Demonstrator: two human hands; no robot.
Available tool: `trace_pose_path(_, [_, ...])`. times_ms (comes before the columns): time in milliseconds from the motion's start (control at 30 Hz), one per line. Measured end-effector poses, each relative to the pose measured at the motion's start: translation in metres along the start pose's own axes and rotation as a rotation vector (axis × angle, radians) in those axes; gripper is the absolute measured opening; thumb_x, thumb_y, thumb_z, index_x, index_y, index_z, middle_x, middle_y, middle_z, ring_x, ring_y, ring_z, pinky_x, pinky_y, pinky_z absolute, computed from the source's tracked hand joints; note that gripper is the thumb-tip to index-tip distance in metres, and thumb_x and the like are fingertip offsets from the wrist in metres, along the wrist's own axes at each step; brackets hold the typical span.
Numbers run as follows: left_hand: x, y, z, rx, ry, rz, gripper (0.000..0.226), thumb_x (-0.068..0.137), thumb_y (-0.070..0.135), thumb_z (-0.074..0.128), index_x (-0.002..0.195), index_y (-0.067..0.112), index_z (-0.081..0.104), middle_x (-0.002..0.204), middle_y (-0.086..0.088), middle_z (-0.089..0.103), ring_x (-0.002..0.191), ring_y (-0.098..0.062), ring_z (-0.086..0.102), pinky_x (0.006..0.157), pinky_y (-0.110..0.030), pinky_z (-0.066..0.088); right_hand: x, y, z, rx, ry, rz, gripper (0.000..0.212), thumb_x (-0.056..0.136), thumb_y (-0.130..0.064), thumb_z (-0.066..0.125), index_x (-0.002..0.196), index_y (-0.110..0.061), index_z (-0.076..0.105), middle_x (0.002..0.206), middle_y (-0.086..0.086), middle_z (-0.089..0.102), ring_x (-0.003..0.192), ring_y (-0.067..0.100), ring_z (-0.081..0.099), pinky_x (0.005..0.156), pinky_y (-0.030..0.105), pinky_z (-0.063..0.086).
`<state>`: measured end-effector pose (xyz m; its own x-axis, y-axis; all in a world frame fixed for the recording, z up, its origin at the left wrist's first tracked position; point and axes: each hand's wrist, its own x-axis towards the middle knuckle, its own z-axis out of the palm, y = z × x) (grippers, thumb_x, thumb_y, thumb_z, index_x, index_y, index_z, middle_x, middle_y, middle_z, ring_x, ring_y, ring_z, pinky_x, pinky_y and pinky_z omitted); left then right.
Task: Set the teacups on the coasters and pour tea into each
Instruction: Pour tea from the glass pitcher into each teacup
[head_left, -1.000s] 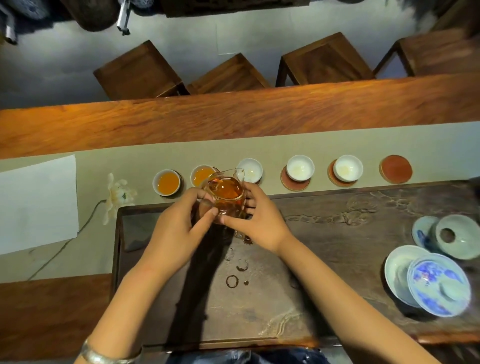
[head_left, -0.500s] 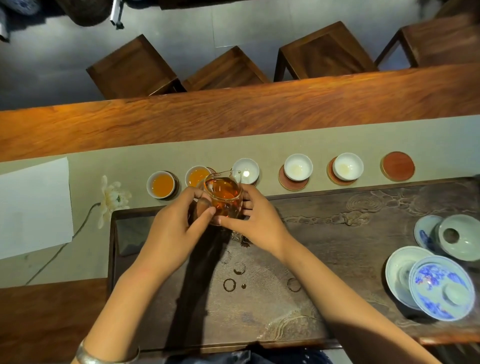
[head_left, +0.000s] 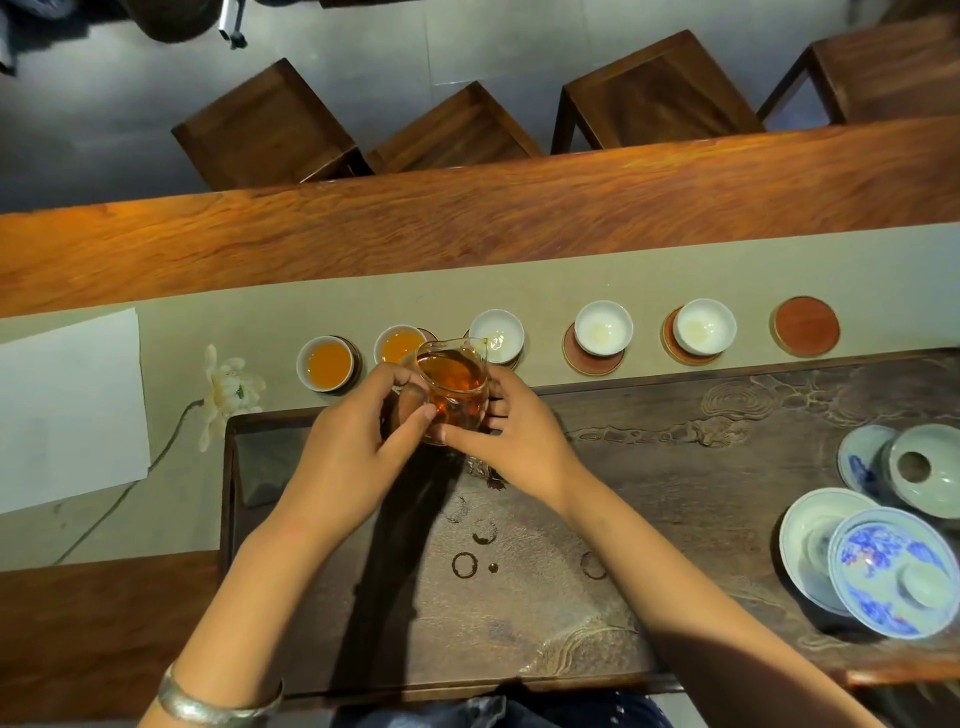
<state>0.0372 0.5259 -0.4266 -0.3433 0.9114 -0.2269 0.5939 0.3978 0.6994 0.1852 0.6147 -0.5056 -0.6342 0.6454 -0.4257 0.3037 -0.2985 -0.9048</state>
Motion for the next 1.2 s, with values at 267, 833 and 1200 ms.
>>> trace_pose_path(267, [0.0019, 0.0006, -0.0008, -0.003, 0.007, -0.007, 0.017, 0.089, 0.039, 0.056, 0.105, 0.034, 0.053, 0.086, 0.012, 0.066, 0.073, -0.009, 0.063, 0.067, -0.041, 0.053, 0.0023, 0.0017, 0.0002, -0.009, -0.001, 0.003, 0.062, 0.071, -0.033, 0.086, 0.115, -0.056, 0.050, 0.109, -0.030, 0.067, 0.106, -0.006, 0.064, 0.086, 0.012, 0.052])
trace_pose_path(833, [0.0041, 0.0019, -0.0009, -0.020, 0.011, -0.019, 0.022, 0.088, 0.040, 0.055, 0.108, 0.031, 0.055, 0.089, 0.010, 0.067, 0.074, -0.011, 0.064, 0.067, -0.044, 0.053, 0.0045, 0.0028, -0.0016, -0.018, 0.000, 0.007, 0.063, 0.073, -0.029, 0.086, 0.117, -0.054, 0.048, 0.108, -0.029, 0.066, 0.105, -0.009, 0.064, 0.087, 0.012, 0.052])
trace_pose_path(1200, [0.0051, 0.0018, -0.0006, -0.027, 0.012, -0.024, 0.020, 0.089, 0.039, 0.056, 0.108, 0.030, 0.056, 0.091, 0.012, 0.066, 0.075, -0.004, 0.062, 0.066, -0.036, 0.053, 0.0052, 0.0023, -0.0014, -0.024, 0.006, 0.006, 0.063, 0.074, -0.029, 0.086, 0.118, -0.052, 0.048, 0.107, -0.029, 0.065, 0.102, -0.012, 0.063, 0.080, 0.006, 0.049])
